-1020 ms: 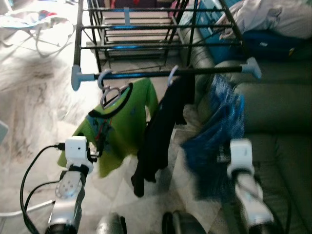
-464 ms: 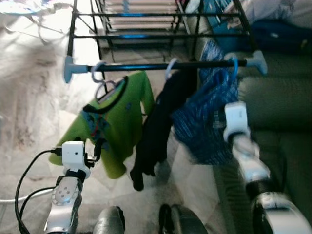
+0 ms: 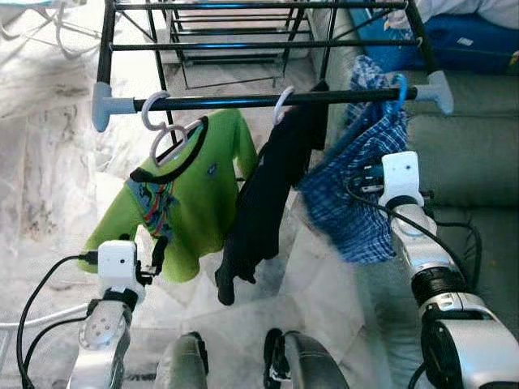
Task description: Hang hanger
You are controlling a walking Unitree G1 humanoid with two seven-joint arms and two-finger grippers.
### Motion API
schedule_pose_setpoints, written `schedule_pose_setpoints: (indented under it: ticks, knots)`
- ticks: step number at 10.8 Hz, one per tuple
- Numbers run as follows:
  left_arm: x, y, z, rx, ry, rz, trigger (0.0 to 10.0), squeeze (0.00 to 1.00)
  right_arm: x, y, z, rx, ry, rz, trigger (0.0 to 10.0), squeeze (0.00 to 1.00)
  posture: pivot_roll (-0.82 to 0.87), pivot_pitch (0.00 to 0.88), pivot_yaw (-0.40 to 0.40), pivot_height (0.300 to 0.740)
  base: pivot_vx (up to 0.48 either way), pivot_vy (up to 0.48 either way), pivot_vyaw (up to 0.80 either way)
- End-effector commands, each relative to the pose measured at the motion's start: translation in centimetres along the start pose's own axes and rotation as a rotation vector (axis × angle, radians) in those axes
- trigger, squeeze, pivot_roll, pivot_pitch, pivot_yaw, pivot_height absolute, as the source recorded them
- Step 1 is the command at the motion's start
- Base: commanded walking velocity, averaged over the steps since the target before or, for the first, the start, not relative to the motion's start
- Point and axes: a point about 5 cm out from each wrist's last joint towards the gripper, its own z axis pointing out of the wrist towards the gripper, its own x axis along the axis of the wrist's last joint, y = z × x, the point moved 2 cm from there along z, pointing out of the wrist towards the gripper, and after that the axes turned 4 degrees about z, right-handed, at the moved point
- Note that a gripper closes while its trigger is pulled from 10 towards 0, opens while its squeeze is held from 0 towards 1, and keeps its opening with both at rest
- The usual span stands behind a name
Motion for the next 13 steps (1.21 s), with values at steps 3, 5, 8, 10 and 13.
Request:
schedule_pose_setpoints:
  ticks: [3,5,8,10,13]
  knots:
    - [0.5,-0.6,0.7,-0.013,-0.004,0.034,10.0,0.0,-2.8,-0.9,-0.2,0.08,-0.176,0.01,10.0,0.0,0.1,0.243,-0.038,0.74,0.0,0.0,0.0]
    - [0.4,-0.7,0.7,-0.002,-0.007,0.033,10.0,0.0,-3.6,-1.6,-0.5,0.116,-0.21,0.027,10.0,0.0,0.11,0.233,-0.049,0.74,0.0,0.0,0.0]
    - [0.0,-0.2,0.5,-0.003,-0.017,0.026,10.0,0.0,-3.3,-2.0,-0.7,0.175,-0.156,0.007,10.0,1.0,0.11,0.221,-0.056,0.74,0.0,0.0,0.0]
    - [0.0,0.3,0.9,-0.007,-0.014,0.031,10.0,0.0,-3.0,-0.5,-1.2,0.118,-0.064,-0.01,10.0,1.0,0.09,0.208,-0.064,0.74,0.0,0.0,0.0]
    - [-0.9,-0.1,0.7,-0.026,-0.047,0.075,10.0,0.0,-4.1,0.6,-3.3,0.103,0.027,-0.026,10.0,1.0,0.07,0.186,-0.063,0.74,0.0,0.0,0.0]
